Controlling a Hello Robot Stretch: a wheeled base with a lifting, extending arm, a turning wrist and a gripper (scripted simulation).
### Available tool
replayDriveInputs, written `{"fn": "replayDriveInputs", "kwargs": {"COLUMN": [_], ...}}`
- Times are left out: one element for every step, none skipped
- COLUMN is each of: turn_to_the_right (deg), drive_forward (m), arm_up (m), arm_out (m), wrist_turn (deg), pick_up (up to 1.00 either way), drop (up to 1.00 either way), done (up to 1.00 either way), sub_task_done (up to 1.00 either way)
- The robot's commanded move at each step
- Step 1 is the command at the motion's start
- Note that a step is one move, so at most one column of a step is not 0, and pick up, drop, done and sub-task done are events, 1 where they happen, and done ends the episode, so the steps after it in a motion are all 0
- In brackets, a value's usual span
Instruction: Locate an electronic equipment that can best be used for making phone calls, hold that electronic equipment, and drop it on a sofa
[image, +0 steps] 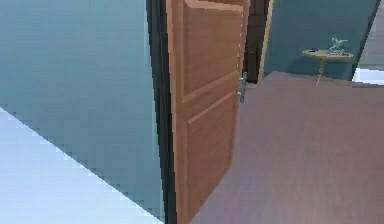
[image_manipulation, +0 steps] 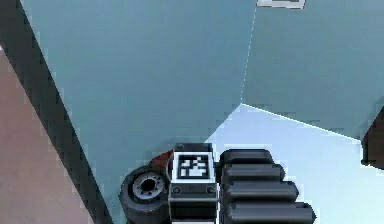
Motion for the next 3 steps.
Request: {"fn": "replayDriveInputs", "kwargs": {"turn_to_the_right": [0.0, 33.0, 0.0], "drive_forward": [0.15, 0.0, 0.35], "arm_up": [0.0, 0.0, 0.0], "arm_out": [0.0, 0.0, 0.0], "wrist_turn": [0.0, 0.0, 0.0], "pick_up": [0.0, 0.0, 0.0], "drop": [0.0, 0.0, 0.0], "done": [0.0, 0.0, 0.0], "sub_task_done": [0.0, 0.0, 0.0]}}
